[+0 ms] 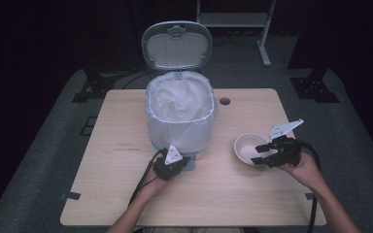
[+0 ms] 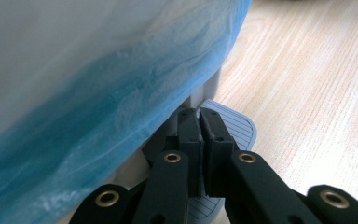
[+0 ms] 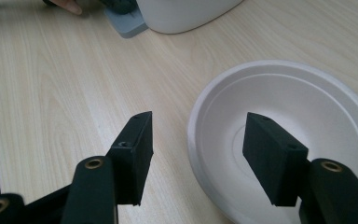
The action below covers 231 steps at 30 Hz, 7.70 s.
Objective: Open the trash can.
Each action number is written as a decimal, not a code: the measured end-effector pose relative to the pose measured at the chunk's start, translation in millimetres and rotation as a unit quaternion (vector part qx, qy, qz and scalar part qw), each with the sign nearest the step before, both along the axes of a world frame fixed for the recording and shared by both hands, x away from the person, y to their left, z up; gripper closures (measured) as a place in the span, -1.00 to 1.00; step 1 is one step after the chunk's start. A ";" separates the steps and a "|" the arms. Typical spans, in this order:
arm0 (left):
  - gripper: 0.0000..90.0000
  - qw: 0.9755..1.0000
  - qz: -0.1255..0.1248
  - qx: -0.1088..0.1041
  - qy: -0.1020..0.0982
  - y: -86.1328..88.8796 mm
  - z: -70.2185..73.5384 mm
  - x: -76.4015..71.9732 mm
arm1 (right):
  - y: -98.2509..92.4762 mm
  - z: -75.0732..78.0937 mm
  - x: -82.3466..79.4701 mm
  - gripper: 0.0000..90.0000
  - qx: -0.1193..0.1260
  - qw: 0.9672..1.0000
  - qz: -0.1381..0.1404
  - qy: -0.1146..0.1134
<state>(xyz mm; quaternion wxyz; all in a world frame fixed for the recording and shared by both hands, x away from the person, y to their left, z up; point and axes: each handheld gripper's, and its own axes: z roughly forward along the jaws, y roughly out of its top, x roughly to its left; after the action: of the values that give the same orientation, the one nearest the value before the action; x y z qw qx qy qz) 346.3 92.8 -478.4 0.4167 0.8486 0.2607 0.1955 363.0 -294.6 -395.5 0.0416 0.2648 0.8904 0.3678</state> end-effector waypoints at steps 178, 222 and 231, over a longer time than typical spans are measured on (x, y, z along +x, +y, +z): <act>0.96 1.000 0.003 -0.011 0.005 1.0 -1.2 -0.4 | 26.4 149.0 4.1 0.86 0.023 0.999 0.035 -0.029; 0.95 1.000 0.001 -0.010 0.005 1.4 -1.1 -0.1 | 53.2 219.6 7.2 0.86 0.032 0.996 0.056 -0.062; 0.95 1.000 0.000 -0.009 0.004 1.5 -1.1 0.0 | 64.0 231.0 11.4 0.86 0.032 0.995 0.064 -0.069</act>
<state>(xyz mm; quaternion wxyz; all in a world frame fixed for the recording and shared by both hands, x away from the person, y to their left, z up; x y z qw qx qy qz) 346.3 94.3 -479.5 0.4235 0.8453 0.2648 0.1896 374.4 -230.6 -164.5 0.0705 0.1822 0.8886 0.4149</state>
